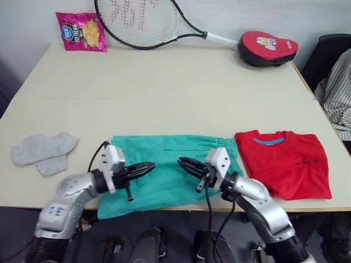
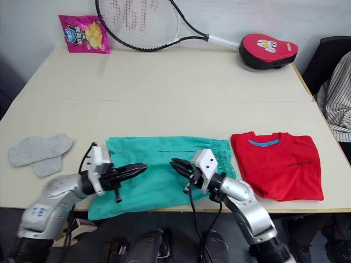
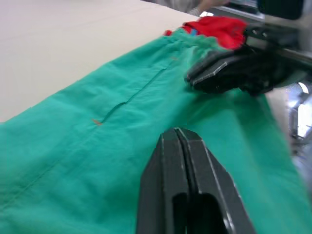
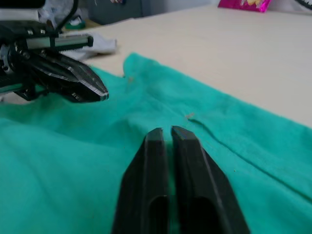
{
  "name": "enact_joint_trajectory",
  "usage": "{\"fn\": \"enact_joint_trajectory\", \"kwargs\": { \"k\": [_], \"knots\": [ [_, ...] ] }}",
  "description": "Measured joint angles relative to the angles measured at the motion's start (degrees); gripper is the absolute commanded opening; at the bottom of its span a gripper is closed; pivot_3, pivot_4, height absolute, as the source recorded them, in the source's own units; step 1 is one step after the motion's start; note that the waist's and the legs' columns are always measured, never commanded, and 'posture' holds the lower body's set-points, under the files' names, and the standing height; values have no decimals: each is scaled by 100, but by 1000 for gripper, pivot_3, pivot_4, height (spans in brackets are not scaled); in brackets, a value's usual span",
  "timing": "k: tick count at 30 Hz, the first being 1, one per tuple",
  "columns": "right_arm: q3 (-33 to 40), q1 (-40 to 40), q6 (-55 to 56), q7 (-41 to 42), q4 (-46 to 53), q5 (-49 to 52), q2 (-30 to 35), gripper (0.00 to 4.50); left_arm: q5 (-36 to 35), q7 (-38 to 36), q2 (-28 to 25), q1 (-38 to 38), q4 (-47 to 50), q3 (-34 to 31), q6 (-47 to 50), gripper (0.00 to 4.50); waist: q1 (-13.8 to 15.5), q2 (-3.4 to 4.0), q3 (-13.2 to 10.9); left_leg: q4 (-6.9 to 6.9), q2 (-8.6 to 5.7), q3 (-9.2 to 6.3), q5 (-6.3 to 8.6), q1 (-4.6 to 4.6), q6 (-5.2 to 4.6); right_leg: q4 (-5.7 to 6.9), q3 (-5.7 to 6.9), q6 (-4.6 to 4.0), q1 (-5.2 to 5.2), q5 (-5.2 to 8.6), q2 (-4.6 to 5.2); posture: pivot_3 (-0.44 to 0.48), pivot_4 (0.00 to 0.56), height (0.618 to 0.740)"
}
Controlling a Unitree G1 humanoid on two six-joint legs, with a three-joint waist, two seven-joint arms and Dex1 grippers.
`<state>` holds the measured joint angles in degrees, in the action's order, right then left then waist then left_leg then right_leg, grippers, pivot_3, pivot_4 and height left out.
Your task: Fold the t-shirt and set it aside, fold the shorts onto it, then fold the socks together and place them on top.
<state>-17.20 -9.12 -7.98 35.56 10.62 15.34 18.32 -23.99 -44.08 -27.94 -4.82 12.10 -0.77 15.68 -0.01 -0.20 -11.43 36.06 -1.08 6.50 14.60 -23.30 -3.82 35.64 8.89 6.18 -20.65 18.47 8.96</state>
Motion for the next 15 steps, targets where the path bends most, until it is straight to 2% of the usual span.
{"fn": "enact_joint_trajectory", "kwargs": {
  "k": [6, 10, 15],
  "knots": [
    [-39, 416, 593, -308, -322, -568, -220, 23, 905, 1100, 467, -233, -725, 120, -312, 0, 10, -3, 3, 2, 18, -3, 1, 5, 5, -1, -11, -1, 4, 0, 3, 0, 150, 740],
    [502, 759, 719, -815, -247, -641, -267, 23, 1054, 1462, 554, -292, -982, 42, -333, 0, 17, 8, 34, 0, 19, -2, 4, 23, 10, -2, -25, -1, 8, 0, 8, 0, 150, 740],
    [1228, 624, 837, -1129, -582, -387, -421, 23, 1007, 1582, 758, -288, -1122, -80, -311, 0, 18, 50, 99, -1, 22, 1, 5, 28, 12, -3, -34, -1, 8, 0, 7, 0, 150, 740]
  ]
}}
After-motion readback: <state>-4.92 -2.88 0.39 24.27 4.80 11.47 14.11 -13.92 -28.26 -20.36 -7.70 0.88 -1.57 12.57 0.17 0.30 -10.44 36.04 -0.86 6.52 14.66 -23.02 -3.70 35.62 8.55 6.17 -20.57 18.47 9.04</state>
